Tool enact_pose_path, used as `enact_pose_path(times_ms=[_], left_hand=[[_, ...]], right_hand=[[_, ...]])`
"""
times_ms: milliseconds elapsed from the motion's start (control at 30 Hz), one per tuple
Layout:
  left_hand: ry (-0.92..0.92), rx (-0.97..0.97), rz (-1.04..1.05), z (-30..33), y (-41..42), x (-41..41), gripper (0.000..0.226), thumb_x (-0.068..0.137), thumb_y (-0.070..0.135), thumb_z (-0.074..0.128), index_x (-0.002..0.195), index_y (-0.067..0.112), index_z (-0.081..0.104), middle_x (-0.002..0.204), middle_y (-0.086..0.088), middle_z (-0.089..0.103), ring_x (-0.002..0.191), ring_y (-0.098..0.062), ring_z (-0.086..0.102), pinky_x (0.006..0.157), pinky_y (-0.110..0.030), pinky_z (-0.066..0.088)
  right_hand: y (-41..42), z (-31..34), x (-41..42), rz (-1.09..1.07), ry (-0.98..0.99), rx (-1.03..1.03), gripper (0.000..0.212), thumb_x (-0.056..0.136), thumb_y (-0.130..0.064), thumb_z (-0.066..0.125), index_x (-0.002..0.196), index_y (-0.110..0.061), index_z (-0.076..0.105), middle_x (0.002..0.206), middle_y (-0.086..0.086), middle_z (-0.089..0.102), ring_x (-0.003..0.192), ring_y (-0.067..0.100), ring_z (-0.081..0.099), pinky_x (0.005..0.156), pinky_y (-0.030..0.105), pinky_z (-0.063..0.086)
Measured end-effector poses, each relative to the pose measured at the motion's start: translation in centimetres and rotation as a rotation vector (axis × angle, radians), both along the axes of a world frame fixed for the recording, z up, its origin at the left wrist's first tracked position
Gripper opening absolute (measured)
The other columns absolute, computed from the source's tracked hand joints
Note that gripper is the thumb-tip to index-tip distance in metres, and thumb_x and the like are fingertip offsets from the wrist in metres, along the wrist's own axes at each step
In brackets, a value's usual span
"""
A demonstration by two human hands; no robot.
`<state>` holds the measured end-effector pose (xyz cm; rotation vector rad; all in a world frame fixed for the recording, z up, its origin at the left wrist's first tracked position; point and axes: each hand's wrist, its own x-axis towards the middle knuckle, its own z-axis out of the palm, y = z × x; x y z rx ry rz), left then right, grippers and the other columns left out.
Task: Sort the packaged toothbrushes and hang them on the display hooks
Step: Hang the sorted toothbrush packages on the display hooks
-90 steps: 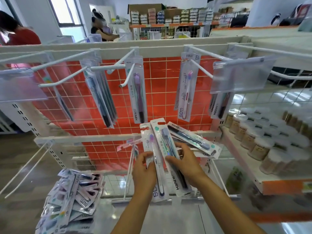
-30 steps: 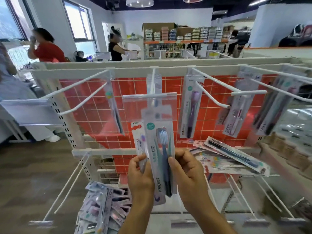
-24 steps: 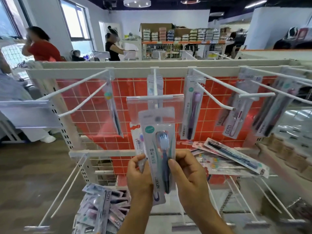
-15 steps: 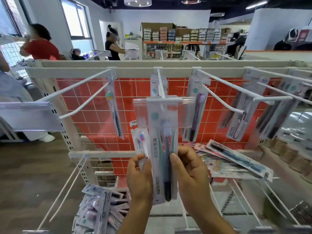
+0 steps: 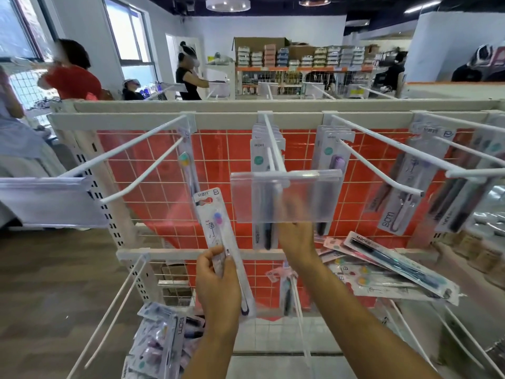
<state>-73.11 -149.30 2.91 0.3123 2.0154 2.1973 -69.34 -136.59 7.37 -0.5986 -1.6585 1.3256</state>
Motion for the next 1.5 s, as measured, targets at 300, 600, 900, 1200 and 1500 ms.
enact_pose_path(times_ms=[300,600,900,1200,1500], left_hand=[[0.022,0.028,-0.043,0.4,-0.2,1.4,0.018,0.094,0.01,0.056,0.097,0.027,0.057,0.093,0.003,0.064,0.072,-0.002,0.065,0.056,-0.015,0.049],[0.181,0.061,-0.035,0.6,0.1,3.8,0.024,0.09,0.006,0.058,0.094,0.029,0.057,0.088,0.004,0.063,0.071,-0.004,0.06,0.063,-0.02,0.05],[0.289,0.021,-0.064,-0.3,0.9,5.7,0.014,0.097,0.011,0.05,0.099,0.022,0.058,0.092,-0.001,0.065,0.084,-0.021,0.066,0.075,-0.049,0.056],[0.174,0.105,-0.186,0.4,1.9,8.1,0.029,0.093,0.005,0.055,0.099,0.032,0.049,0.097,0.001,0.067,0.086,-0.01,0.07,0.07,-0.027,0.058],[0.165,0.053,-0.285,-0.1,3.8,9.7,0.013,0.094,0.017,0.056,0.103,0.025,0.06,0.093,0.007,0.071,0.084,-0.006,0.069,0.073,-0.025,0.056]], right_hand=[[0.9,-0.3,-1.6,-0.005,0.036,0.007,0.012,0.091,-0.026,0.06,0.082,-0.02,0.053,0.074,-0.011,0.055,0.063,-0.006,0.056,0.056,0.015,0.047],[-1.4,-4.2,3.0,0.022,-0.179,-0.076,0.013,0.095,-0.02,0.053,0.087,-0.014,0.063,0.08,0.004,0.066,0.079,0.021,0.065,0.075,0.037,0.057],[-3.9,-2.9,7.5,0.267,-0.09,-0.138,0.018,0.096,-0.018,0.052,0.092,-0.022,0.069,0.087,-0.002,0.072,0.083,0.014,0.068,0.075,0.027,0.058],[-2.9,-3.4,10.2,0.19,-0.063,-0.187,0.014,0.094,-0.012,0.055,0.096,-0.013,0.069,0.093,0.002,0.071,0.09,0.018,0.067,0.081,0.031,0.057],[-1.6,-3.6,12.6,0.14,-0.011,-0.258,0.013,0.093,-0.009,0.055,0.094,-0.01,0.068,0.092,0.005,0.072,0.088,0.02,0.068,0.075,0.028,0.056]])
